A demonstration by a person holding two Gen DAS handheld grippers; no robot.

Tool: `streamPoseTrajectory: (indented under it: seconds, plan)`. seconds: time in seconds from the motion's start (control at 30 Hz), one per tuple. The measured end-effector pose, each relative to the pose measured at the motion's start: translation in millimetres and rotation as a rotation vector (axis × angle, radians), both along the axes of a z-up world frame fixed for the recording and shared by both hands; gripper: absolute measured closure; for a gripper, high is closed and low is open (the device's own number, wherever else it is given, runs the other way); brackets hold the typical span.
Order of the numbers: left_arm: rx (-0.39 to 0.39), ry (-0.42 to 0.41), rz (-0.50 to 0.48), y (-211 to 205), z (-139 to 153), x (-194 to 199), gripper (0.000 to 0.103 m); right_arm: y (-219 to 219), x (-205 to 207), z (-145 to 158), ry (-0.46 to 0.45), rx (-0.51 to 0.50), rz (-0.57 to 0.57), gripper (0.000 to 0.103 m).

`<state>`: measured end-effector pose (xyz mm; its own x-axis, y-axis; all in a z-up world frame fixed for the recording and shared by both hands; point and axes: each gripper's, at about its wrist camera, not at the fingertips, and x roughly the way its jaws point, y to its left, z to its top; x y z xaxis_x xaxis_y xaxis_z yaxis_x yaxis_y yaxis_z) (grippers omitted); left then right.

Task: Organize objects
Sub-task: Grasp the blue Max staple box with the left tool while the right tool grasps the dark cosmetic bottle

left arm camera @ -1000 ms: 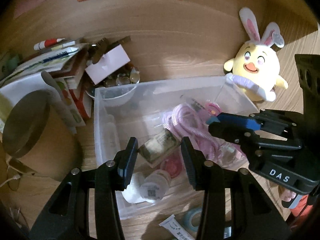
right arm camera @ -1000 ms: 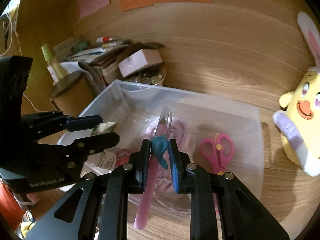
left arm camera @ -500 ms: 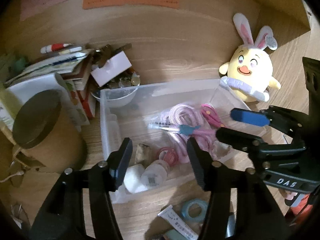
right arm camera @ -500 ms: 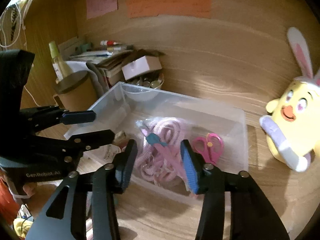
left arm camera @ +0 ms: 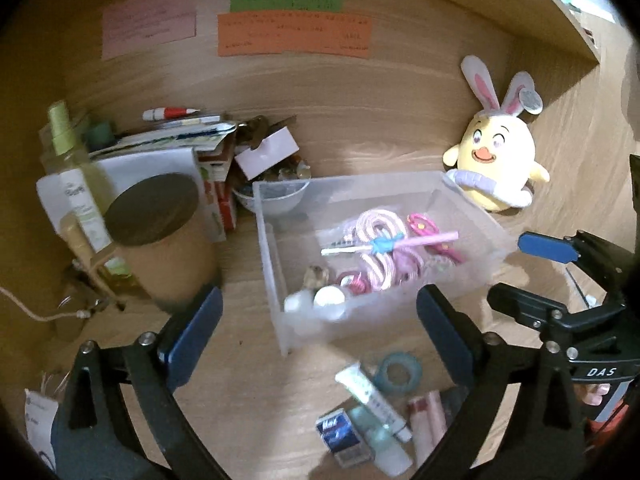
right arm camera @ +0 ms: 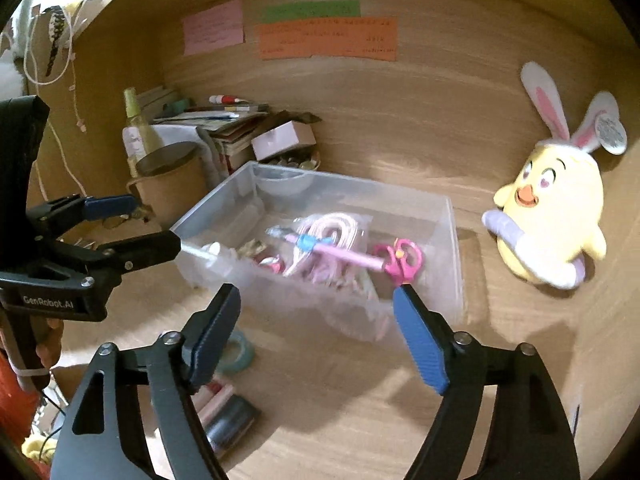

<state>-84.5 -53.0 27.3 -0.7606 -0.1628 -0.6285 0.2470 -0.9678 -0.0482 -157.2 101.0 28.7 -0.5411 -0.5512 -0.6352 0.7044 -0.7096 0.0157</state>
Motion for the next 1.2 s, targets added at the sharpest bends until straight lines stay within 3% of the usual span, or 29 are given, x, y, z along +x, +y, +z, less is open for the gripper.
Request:
streamPoseTrajectory:
  seconds: [0.37, 0.53, 0.73, 0.83, 0.97, 1.2]
  plan:
    - [0.022, -0.079, 0.028, 0.1, -38.1, 40.1, 0.004, 6.0, 42.3, -45.0, -0.082, 0.034, 0.007, 0.025]
    - [0.037, -0.125, 0.031, 1.7, -57.4, 49.4, 0.004, 4.9, 53.5, -66.8, -0.147, 0.054, 0.023, 0.025]
    - [0.023, -0.16, 0.02, 12.9, -73.9, 50.8, 0.004, 9.9, 56.8, -80.4, -0.164, 0.068, 0.017, 0.026]
    - [0.015, -0.162, 0.031, 13.8, -78.2, 52.5, 0.005, 15.0, 57.2, -79.1, -0.169, 0.054, 0.02, 0.034]
    - [0.046, -0.183, 0.038, 6.7, -83.5, 56.0, 0.02, 20.2, 57.0, -75.1, -0.155, 0.052, 0.02, 0.046]
    - [0.07, -0.196, 0.058, -4.4, -85.9, 65.3, 0.021, 25.9, 55.3, -69.6, -0.151, 0.055, 0.016, 0.061]
